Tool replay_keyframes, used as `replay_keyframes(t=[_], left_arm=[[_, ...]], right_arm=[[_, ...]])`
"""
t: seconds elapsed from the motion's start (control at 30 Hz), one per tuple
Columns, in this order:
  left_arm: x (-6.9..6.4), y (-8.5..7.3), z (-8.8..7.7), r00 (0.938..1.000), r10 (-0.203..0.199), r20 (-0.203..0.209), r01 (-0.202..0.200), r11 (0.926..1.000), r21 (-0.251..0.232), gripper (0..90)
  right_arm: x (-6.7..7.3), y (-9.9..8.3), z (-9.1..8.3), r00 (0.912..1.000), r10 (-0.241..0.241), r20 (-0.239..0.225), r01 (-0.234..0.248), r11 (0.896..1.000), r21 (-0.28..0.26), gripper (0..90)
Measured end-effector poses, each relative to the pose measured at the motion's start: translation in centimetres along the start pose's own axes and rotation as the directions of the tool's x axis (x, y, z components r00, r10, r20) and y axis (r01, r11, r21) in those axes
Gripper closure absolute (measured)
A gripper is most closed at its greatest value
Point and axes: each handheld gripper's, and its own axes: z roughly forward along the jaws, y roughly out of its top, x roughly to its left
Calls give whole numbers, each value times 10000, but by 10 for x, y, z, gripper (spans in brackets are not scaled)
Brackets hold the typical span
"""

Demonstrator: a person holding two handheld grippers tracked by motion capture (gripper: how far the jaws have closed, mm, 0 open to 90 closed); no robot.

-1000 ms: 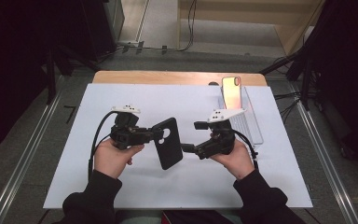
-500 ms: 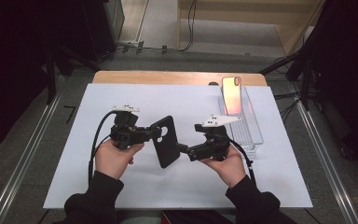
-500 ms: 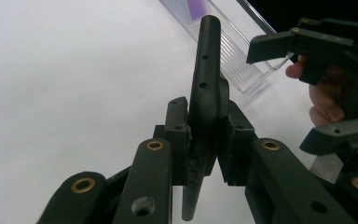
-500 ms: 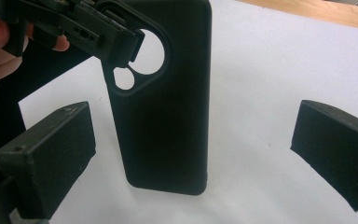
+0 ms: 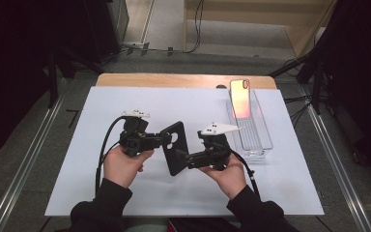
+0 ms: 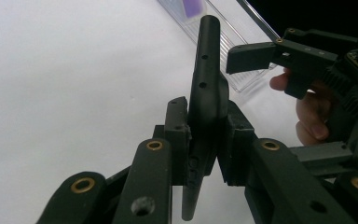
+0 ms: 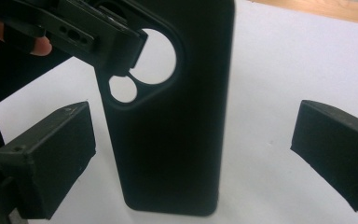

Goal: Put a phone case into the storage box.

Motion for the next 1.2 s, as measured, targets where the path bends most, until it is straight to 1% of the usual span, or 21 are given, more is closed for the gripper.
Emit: replay_keyframes(t=[0.03,0.13,0.17,0.3,0.37,0.4,0.43,0.47,0.57,0.73,0.8,0.83,0.87,0.93,1.1,1.13,1.17,1.2], left_arm=[[0,0,0,10000,-2,15,2,10000,7,766],[-1,0,2,10000,29,43,-28,10000,-17,766],[-2,0,3,10000,-21,61,21,10000,-5,766],[-3,0,4,9999,-8,150,7,10000,42,766],[-5,0,5,9999,15,168,-16,10000,56,765],[-5,-1,6,9998,18,180,-18,10000,38,765],[-7,-1,7,9998,25,180,-26,10000,67,765],[-7,-1,7,9998,22,181,-23,10000,59,766],[-9,-1,8,9997,45,236,-47,10000,77,765],[-14,-2,12,9997,108,232,-111,9998,139,765],[-16,-3,13,9995,185,249,-190,9997,167,765],[-17,-3,13,9995,179,247,-183,9997,149,765],[-18,-3,13,9995,212,231,-216,9996,161,765],[-18,-3,13,9995,178,275,-182,9997,144,763],[-19,-2,12,9991,323,271,-327,9994,121,761],[-20,-2,11,9989,363,310,-365,9993,42,757],[-20,-2,10,9988,398,300,-398,9992,-12,745],[-21,-1,9,9987,423,267,-420,9991,-83,709]], right_arm=[[1,0,1,10000,25,-46,-25,10000,29,0],[4,-1,4,10000,-80,60,79,9999,76,0],[5,-1,5,9999,-87,117,86,9999,103,0],[7,-1,9,9998,-81,162,78,9999,147,0],[11,-2,12,9986,-277,457,269,9995,182,0],[11,-2,12,9986,-277,457,269,9995,182,0],[13,-2,15,9968,-383,701,370,9991,196,0],[14,-2,16,9965,-369,744,354,9991,224,0],[16,-2,20,9972,-279,698,257,9992,317,0],[18,-2,23,9976,-143,680,123,9995,303,0],[18,-2,23,9973,-38,730,19,9997,255,88],[17,-3,23,9977,-8,674,-7,9997,225,105],[17,-3,23,9979,47,652,-59,9998,191,107],[16,-3,22,9979,-10,648,-6,9997,247,115],[15,-2,20,9988,11,484,-23,9997,236,123],[15,-2,20,9989,-9,465,-1,9998,220,124],[15,-1,20,9989,-12,465,1,9997,240,124],[15,-1,20,9988,-8,482,-5,9996,270,124]])
